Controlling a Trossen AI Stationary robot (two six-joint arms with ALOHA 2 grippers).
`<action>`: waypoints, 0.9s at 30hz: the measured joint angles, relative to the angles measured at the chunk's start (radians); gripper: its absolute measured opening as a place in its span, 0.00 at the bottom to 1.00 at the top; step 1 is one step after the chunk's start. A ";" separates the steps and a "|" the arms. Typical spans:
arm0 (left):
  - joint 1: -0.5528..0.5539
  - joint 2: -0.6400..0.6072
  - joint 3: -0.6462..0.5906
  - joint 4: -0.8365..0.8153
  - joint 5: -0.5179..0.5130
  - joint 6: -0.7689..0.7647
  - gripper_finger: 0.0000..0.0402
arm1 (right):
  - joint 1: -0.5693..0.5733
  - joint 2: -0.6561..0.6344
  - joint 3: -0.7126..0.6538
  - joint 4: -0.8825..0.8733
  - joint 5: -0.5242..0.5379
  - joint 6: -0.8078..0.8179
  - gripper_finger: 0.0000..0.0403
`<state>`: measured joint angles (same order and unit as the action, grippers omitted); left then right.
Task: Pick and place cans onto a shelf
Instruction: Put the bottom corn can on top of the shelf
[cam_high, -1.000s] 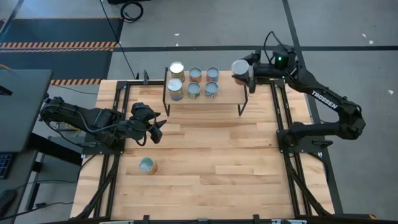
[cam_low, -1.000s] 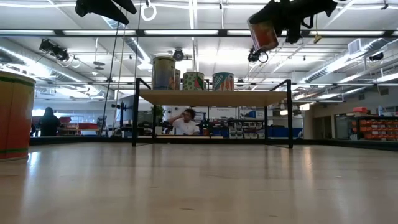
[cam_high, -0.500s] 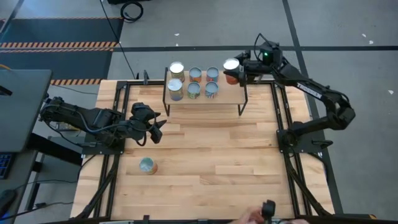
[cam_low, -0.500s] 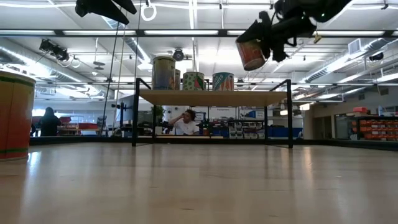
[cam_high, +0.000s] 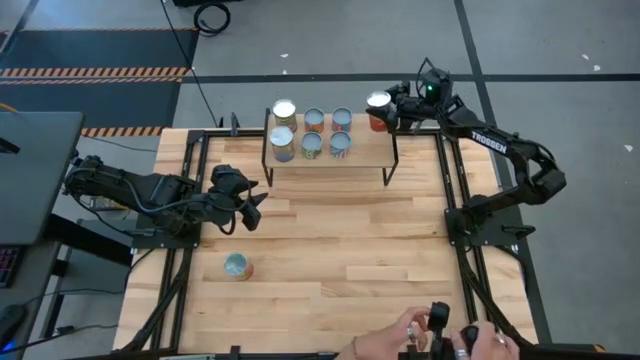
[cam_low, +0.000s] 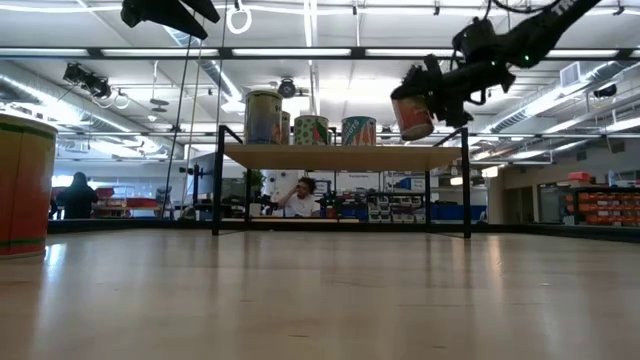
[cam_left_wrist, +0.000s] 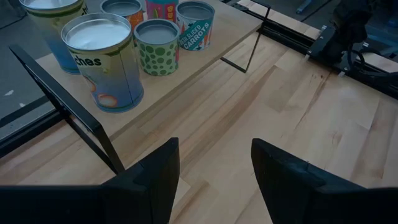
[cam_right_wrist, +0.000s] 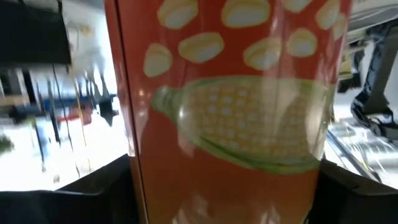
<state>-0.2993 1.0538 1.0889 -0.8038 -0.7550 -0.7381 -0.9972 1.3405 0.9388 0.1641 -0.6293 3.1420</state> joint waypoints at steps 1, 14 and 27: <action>0.000 0.000 0.000 0.000 0.000 0.000 0.51 | -0.006 0.001 -0.024 0.062 -0.006 0.000 0.77; 0.000 0.000 0.000 0.000 0.000 0.000 0.51 | 0.000 0.001 -0.191 0.388 -0.066 0.000 0.78; 0.000 0.000 0.000 0.000 0.000 0.000 0.51 | -0.007 0.000 -0.199 0.422 -0.346 0.000 0.78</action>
<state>-0.2993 1.0538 1.0889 -0.8036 -0.7547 -0.7383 -1.0040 1.3407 0.7403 0.5859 -0.9751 3.1420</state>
